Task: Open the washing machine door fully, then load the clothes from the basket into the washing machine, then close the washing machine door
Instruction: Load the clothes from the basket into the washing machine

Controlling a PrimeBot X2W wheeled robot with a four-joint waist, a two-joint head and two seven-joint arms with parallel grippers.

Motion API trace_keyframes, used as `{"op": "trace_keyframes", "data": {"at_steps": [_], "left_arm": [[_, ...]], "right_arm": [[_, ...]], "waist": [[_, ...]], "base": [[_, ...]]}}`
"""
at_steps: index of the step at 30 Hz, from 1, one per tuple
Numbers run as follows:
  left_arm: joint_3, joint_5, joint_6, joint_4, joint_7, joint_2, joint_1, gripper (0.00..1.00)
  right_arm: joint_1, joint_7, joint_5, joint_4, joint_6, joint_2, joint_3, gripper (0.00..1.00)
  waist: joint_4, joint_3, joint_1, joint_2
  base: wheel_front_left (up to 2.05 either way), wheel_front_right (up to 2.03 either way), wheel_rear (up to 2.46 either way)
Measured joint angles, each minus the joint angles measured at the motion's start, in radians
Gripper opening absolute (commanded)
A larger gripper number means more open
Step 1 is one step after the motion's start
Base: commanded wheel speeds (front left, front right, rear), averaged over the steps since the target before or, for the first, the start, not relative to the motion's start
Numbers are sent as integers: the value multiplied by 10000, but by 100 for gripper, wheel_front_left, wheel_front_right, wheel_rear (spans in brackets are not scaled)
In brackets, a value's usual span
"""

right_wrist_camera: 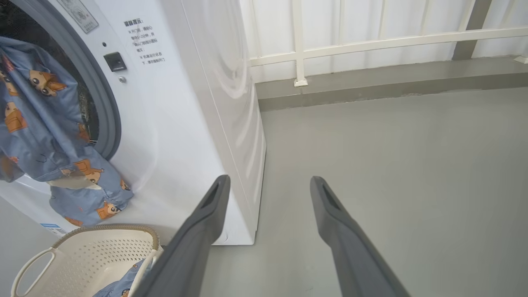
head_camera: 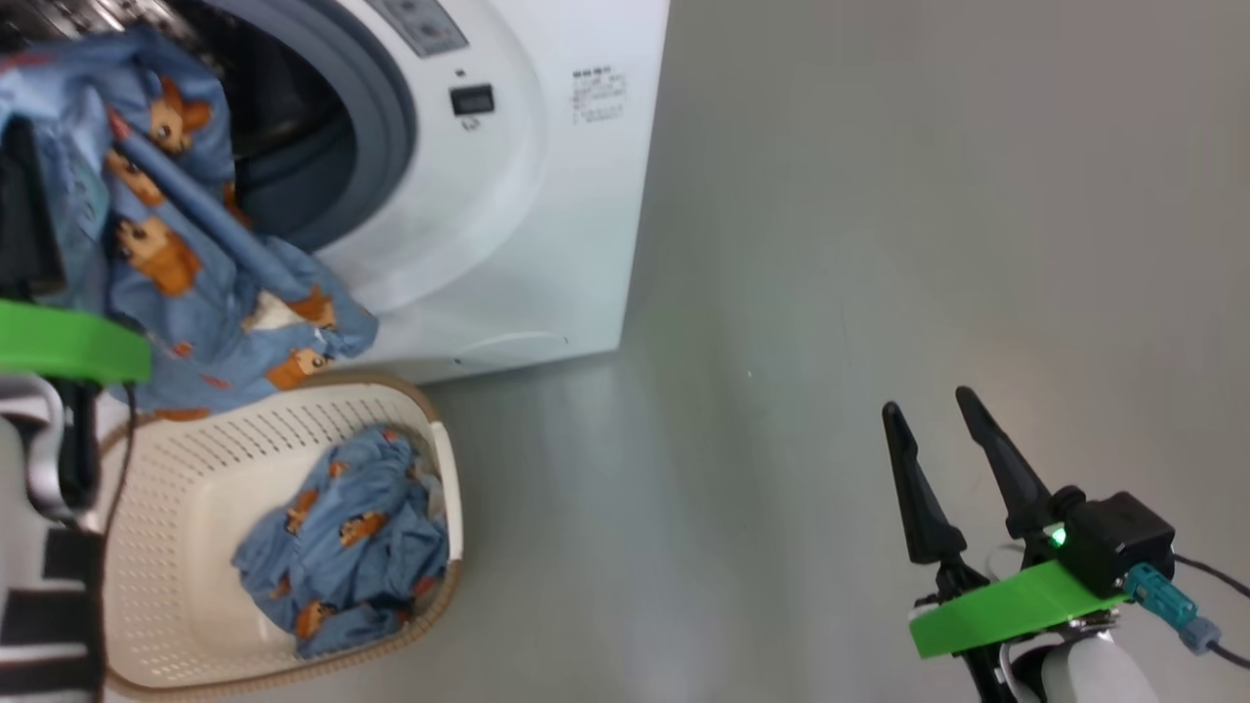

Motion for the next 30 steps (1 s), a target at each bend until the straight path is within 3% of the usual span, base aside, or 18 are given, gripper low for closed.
{"op": "trace_keyframes", "data": {"at_steps": [16,23,30], "left_arm": [[-1193,-671,-4,1850,0,1028,-2626,0],[-2065,-876,-10,2696,-2,1774,-4235,0],[-2686,-1229,-10,3549,107,2042,-5620,0]], "right_arm": [[-852,0,487,-290,0,-4,326,100],[-1121,0,809,-334,0,-4,585,100],[-1381,0,959,-401,0,-4,777,100]], "waist": [[-547,2322,0,0],[-773,3373,0,0],[-945,4162,0,0]], "base": [[0,0,0],[0,0,0],[0,0,0]]}}
